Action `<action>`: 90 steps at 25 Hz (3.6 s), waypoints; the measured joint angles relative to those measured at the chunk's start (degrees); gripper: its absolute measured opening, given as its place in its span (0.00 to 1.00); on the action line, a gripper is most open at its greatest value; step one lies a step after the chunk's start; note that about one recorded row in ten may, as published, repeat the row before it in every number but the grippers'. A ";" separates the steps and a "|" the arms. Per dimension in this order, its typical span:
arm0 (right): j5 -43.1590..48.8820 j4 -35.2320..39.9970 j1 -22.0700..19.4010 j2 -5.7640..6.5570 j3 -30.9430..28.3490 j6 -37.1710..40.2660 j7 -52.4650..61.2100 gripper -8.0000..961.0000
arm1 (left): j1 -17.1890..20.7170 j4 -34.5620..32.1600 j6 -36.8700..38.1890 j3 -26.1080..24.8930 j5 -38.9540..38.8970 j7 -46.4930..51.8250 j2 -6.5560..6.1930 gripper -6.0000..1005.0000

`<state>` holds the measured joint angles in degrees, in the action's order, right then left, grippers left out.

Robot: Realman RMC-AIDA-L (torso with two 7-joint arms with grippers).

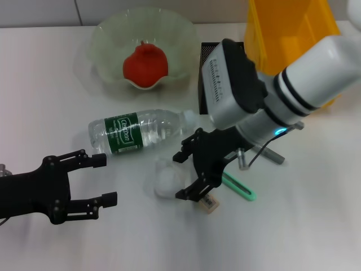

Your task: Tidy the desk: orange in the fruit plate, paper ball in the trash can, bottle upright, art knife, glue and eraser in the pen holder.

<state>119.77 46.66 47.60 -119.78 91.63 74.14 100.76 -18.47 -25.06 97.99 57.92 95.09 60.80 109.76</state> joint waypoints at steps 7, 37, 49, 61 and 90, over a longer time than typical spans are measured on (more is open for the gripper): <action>-2.47 -0.60 -0.10 -0.02 4.27 -4.34 -0.14 0.75 | 0.10 0.21 -0.26 0.00 0.00 -0.07 0.01 0.85; -6.61 -0.04 -2.02 -0.10 9.31 -10.51 -0.76 0.63 | 0.44 0.18 -0.04 0.00 0.00 0.10 -0.05 0.85; -7.81 1.49 -3.60 0.19 8.98 -9.22 -0.83 0.55 | 0.63 0.16 0.12 -0.26 0.00 0.11 -0.35 0.85; -13.37 4.24 -11.90 0.57 -9.57 4.18 -9.16 0.56 | 0.87 -0.08 0.34 -0.64 0.00 0.07 -0.44 0.85; -26.44 -28.06 -19.15 0.45 -44.21 20.05 -50.83 0.58 | 0.30 0.36 1.73 -2.56 -0.35 0.20 0.95 0.85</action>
<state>93.33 18.59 28.44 -119.33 47.43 94.20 49.93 -18.17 -24.69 99.72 55.37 94.74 61.00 110.71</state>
